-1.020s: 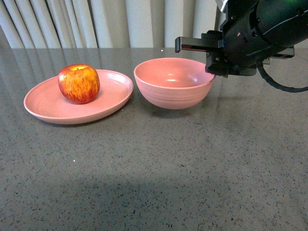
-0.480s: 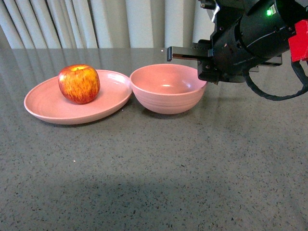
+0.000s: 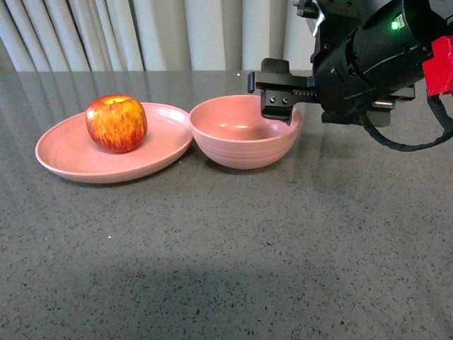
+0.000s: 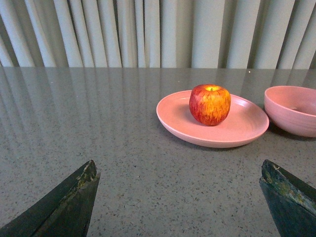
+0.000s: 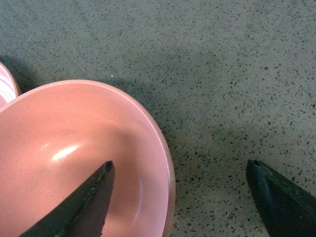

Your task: Move apple from plate to bowl

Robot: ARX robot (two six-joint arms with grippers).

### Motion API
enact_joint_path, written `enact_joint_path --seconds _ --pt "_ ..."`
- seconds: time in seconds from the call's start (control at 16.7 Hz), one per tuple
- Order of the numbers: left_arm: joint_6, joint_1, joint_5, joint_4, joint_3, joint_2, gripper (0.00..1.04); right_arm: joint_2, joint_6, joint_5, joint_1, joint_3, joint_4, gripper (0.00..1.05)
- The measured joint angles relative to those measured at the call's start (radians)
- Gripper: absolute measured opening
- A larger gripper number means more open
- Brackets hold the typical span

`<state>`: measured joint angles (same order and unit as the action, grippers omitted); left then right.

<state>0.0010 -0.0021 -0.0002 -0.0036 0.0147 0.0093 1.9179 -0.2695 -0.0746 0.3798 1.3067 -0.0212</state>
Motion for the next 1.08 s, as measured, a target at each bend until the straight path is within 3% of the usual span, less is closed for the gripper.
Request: enact_joint_path --seconds 0.06,0.84,1.08 --pt "0.0 0.0 0.0 0.0 0.0 0.0 0.98 -0.022 -0.001 0.008 -0.001 -0.009 -0.003 0.99" --pt "0.0 0.0 0.0 0.0 0.0 0.0 0.98 -0.261 -0.011 0.057 -0.046 -0.132 0.097 0.98" --pt "0.0 0.0 0.0 0.0 0.0 0.0 0.98 -0.635 0.008 0.06 -0.113 -0.395 0.275 0.98"
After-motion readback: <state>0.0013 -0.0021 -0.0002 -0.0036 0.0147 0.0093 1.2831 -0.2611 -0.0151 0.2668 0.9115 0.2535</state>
